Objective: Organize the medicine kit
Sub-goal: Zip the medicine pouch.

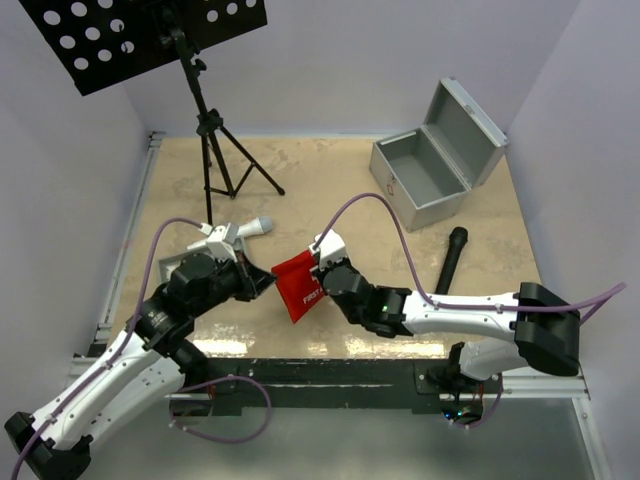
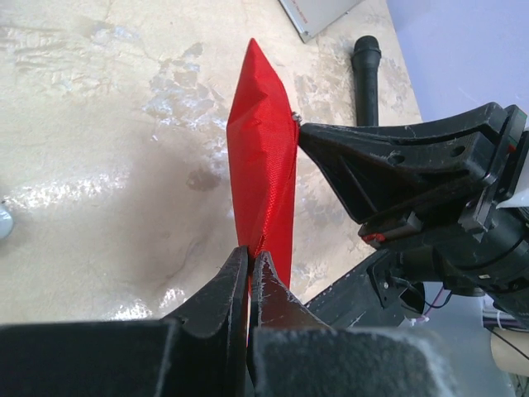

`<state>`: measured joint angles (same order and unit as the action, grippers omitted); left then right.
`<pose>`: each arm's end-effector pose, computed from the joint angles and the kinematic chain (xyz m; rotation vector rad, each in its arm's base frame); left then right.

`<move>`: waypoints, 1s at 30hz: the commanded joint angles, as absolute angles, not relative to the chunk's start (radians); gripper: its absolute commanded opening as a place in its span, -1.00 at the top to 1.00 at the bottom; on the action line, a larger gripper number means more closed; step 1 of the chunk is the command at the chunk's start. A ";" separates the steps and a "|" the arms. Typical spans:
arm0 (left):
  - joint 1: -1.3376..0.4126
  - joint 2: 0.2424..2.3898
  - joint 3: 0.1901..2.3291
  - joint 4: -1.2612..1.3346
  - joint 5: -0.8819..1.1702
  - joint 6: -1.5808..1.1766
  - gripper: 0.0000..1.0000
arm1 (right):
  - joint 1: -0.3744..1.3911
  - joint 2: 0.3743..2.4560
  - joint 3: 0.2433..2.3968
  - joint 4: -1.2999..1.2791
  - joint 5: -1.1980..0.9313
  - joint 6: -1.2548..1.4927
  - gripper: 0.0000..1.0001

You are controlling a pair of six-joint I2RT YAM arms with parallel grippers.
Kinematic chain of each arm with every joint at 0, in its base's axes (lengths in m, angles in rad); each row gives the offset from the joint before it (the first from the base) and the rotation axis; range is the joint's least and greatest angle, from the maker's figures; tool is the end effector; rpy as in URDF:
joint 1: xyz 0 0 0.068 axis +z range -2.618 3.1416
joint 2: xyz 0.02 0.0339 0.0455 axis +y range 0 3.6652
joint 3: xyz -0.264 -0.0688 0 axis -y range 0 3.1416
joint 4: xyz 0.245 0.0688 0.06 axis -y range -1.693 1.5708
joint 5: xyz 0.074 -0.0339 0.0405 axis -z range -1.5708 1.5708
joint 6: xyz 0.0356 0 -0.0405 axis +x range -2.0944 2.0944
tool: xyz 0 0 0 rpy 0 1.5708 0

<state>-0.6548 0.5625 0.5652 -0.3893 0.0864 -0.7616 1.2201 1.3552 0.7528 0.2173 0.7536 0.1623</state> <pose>0.1115 -0.0895 0.2737 -0.0510 2.0972 -0.9863 0.1232 0.2659 0.2445 -0.4917 1.7878 0.2232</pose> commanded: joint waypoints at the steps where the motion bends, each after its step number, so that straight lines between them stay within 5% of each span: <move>1: -0.650 0.517 0.621 -0.460 0.026 -0.730 1.00 | 1.190 1.342 0.787 0.176 0.847 0.178 1.00; 30: -0.650 0.407 0.664 -0.640 -0.137 -0.765 1.00 | 1.155 1.327 0.790 0.138 0.847 0.210 1.00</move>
